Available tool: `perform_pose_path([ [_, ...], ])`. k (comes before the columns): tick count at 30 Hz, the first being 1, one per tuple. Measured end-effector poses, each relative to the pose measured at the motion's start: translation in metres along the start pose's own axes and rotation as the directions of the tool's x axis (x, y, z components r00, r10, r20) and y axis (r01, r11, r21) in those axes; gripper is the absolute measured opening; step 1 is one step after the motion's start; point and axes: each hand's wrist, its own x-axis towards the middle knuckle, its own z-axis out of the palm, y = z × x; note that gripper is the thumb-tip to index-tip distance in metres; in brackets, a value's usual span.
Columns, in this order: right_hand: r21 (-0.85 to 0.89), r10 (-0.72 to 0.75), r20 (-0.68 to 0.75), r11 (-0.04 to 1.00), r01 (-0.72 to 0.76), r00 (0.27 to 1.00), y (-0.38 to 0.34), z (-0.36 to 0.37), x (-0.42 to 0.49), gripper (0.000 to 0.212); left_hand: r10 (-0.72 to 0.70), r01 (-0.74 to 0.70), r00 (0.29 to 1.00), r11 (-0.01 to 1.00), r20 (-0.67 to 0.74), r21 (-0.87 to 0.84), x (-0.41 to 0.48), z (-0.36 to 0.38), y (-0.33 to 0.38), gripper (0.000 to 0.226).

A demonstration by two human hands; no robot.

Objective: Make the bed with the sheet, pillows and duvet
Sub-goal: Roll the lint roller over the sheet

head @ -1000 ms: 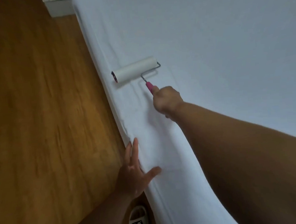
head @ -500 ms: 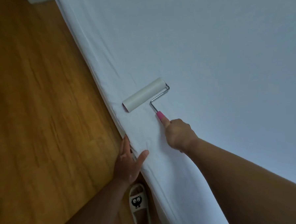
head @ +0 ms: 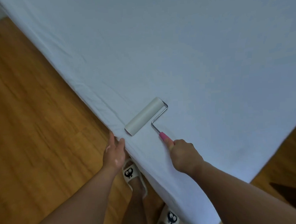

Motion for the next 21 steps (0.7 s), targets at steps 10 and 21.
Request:
perform_pose_path([
  [10,-0.052,0.037,0.013,0.998,-0.036,0.999,0.099,0.093,-0.159,0.091,-0.214,0.215,0.977,0.975,-0.012,0.051,-0.110,0.090,-0.006,0.064],
  [21,0.489,0.378,0.024,0.803,-0.341,0.925,0.152,0.144,-0.271,0.043,-0.338,0.280,0.921,0.920,0.194,0.273,-0.190,0.137,-0.018,0.051],
])
